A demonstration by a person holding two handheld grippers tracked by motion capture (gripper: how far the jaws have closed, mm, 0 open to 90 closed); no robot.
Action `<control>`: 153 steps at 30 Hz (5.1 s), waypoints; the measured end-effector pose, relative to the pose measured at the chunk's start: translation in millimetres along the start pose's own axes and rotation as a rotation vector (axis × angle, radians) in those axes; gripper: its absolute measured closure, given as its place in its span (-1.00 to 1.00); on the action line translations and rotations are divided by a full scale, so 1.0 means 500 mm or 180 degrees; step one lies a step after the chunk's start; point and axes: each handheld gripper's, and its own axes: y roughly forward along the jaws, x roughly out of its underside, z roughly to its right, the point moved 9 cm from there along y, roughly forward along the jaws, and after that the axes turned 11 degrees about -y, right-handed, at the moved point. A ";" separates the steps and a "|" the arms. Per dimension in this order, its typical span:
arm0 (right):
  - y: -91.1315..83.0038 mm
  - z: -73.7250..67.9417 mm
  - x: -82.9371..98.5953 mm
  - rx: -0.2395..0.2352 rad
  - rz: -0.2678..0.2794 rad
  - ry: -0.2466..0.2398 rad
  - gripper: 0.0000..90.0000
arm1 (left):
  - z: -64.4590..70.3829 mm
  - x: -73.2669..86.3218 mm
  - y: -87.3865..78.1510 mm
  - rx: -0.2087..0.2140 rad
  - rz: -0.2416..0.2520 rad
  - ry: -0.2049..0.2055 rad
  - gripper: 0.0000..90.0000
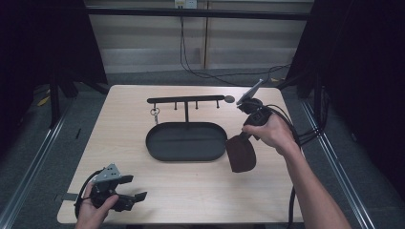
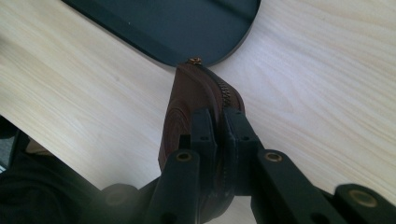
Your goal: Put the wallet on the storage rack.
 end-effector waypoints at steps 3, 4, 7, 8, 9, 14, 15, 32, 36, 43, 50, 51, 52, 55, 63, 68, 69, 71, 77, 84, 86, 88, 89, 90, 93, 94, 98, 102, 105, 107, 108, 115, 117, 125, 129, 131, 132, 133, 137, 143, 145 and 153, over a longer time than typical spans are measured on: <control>-0.002 0.004 -0.012 0.0000 0.0025 -0.0004 0.86 | -0.001 0.000 0.000 -0.0021 -0.0003 0.0012 -0.64; -0.002 0.004 -0.016 -0.0001 0.0034 0.0010 0.86 | -0.001 0.000 0.001 -0.0023 -0.0005 0.0016 -0.64; -0.004 0.006 -0.025 0.0033 0.0034 -0.0002 0.86 | -0.001 0.000 0.000 -0.0018 -0.0009 0.0013 -0.64; -0.004 0.006 -0.028 0.0041 0.0046 -0.0009 0.86 | 0.000 0.000 0.001 -0.0012 -0.0003 0.0007 -0.64; -0.006 0.006 -0.031 0.0047 0.0062 0.0004 0.86 | 0.000 0.000 0.001 -0.0020 0.0000 0.0007 -0.64; -0.008 0.011 -0.047 0.0027 0.0176 0.0068 0.86 | -0.001 0.001 0.002 -0.0062 -0.0018 0.0053 -0.64; -0.009 0.013 -0.051 0.0027 0.0199 0.0086 0.86 | -0.001 0.001 0.003 -0.0069 -0.0023 0.0051 -0.64; 0.014 0.023 -0.107 -0.0152 0.0496 0.0155 0.87 | -0.007 0.002 0.005 -0.0119 -0.0054 0.0002 -0.63; 0.022 0.022 -0.119 -0.0178 0.0549 0.0159 0.87 | -0.008 0.003 0.006 -0.0126 -0.0066 -0.0013 -0.63; 0.025 0.041 -0.127 -0.0198 0.0678 0.0264 0.88 | -0.009 0.002 0.006 -0.0125 -0.0063 -0.0012 -0.63; 0.045 0.045 -0.135 -0.0288 0.0789 0.0331 0.88 | -0.007 0.004 0.006 -0.0123 -0.0079 0.0009 -0.63; 0.049 0.043 -0.138 -0.0309 0.0793 0.0346 0.87 | -0.006 0.003 0.005 -0.0115 -0.0076 0.0005 -0.63; 0.051 0.043 -0.139 -0.0312 0.0797 0.0363 0.87 | -0.006 0.003 0.005 -0.0111 -0.0071 0.0009 -0.63; 0.056 0.040 -0.148 -0.0334 0.0870 0.0416 0.88 | -0.004 0.003 0.005 -0.0105 -0.0079 0.0018 -0.63; 0.080 0.033 -0.170 -0.0370 0.1110 0.0416 0.88 | -0.002 -0.003 -0.002 -0.0132 0.0021 0.0037 -0.63; 0.097 0.032 -0.177 -0.0424 0.1151 0.0434 0.88 | -0.006 -0.001 -0.002 -0.0132 -0.0002 0.0012 -0.63; 0.100 0.032 -0.178 -0.0437 0.1156 0.0413 0.88 | -0.005 -0.001 -0.001 -0.0132 -0.0009 0.0021 -0.63; 0.108 0.029 -0.180 -0.0466 0.1162 0.0439 0.88 | -0.002 -0.001 0.000 -0.0121 -0.0011 0.0029 -0.63; 0.132 0.024 -0.189 -0.0550 0.1318 0.0399 0.88 | -0.004 -0.001 -0.003 -0.0123 -0.0010 0.0036 -0.63; 0.168 0.025 -0.195 -0.0594 0.1315 0.0450 0.88 | -0.004 -0.001 -0.003 -0.0118 -0.0011 0.0019 -0.63; 0.172 0.028 -0.193 -0.0618 0.1309 0.0496 0.88 | -0.003 -0.001 -0.003 -0.0080 -0.0011 -0.0005 -0.63; 0.177 0.035 -0.185 -0.0562 0.1242 0.0531 0.87 | -0.004 -0.001 -0.002 -0.0074 -0.0019 -0.0008 -0.63; 0.181 0.038 -0.183 -0.0575 0.1248 0.0549 0.87 | -0.004 -0.001 -0.001 -0.0076 -0.0029 0.0004 -0.63; 0.186 0.041 -0.181 -0.0568 0.1235 0.0580 0.86 | -0.003 0.000 -0.001 -0.0067 -0.0031 -0.0013 -0.63; 0.205 0.048 -0.177 -0.0568 0.1221 0.0621 0.85 | -0.004 -0.001 -0.002 -0.0077 -0.0020 -0.0007 -0.63; 0.211 0.048 -0.177 -0.0586 0.1221 0.0647 0.84 | -0.005 -0.001 -0.002 -0.0084 -0.0016 -0.0025 -0.63; 0.224 0.052 -0.177 -0.0564 0.1248 0.0674 0.83 | -0.007 -0.001 -0.002 -0.0083 -0.0018 -0.0045 -0.63; 0.232 0.058 -0.170 -0.0505 0.1233 0.0657 0.80 | -0.005 -0.001 -0.003 -0.0072 -0.0014 -0.0030 -0.63; 0.239 0.061 -0.165 -0.0483 0.1232 0.0617 0.78 | -0.006 -0.002 -0.002 -0.0076 -0.0014 -0.0022 -0.63; 0.243 0.063 -0.163 -0.0450 0.1223 0.0628 0.77 | -0.006 -0.001 -0.002 -0.0077 -0.0018 -0.0017 -0.63; 0.244 0.063 -0.162 -0.0458 0.1227 0.0648 0.77 | -0.006 -0.002 -0.003 -0.0079 -0.0015 -0.0019 -0.63; 0.242 0.070 -0.156 -0.0421 0.1278 0.0651 0.67 | -0.007 -0.002 -0.002 -0.0079 -0.0014 -0.0028 -0.63; 0.239 0.070 -0.155 -0.0419 0.1320 0.0644 0.64 | -0.007 -0.002 -0.003 -0.0080 -0.0014 -0.0040 -0.63; 0.230 0.066 -0.156 -0.0433 0.1390 0.0608 0.37 | -0.010 -0.003 -0.003 -0.0089 0.0003 -0.0044 -0.63; 0.223 0.068 -0.157 -0.0414 0.1448 0.0610 0.19 | -0.010 -0.004 -0.003 -0.0086 0.0016 -0.0060 -0.63; 0.217 0.067 -0.157 -0.0413 0.1480 0.0578 0.17 | -0.010 -0.004 -0.003 -0.0076 0.0024 -0.0078 -0.63; 0.213 0.067 -0.156 -0.0395 0.1494 0.0558 0.11 | -0.010 -0.005 -0.002 -0.0074 0.0041 -0.0097 -0.63; 0.213 0.067 -0.156 -0.0395 0.1494 0.0558 0.11 | -0.010 -0.005 -0.002 -0.0074 0.0041 -0.0097 -0.63; 0.199 0.063 -0.148 -0.0328 0.1568 0.0514 -0.17 | -0.013 -0.004 0.001 -0.0083 0.0027 -0.0152 -0.63; 0.185 0.065 -0.127 -0.0303 0.1712 0.0524 -0.37 | -0.015 -0.005 0.000 -0.0092 0.0043 -0.0205 -0.63; 0.179 0.065 -0.119 -0.0297 0.1736 0.0518 -0.42 | -0.016 -0.005 0.000 -0.0089 0.0043 -0.0220 -0.63; 0.157 0.054 -0.092 -0.0221 0.1813 0.0429 -0.54 | -0.020 -0.004 -0.001 -0.0114 0.0015 -0.0226 -0.63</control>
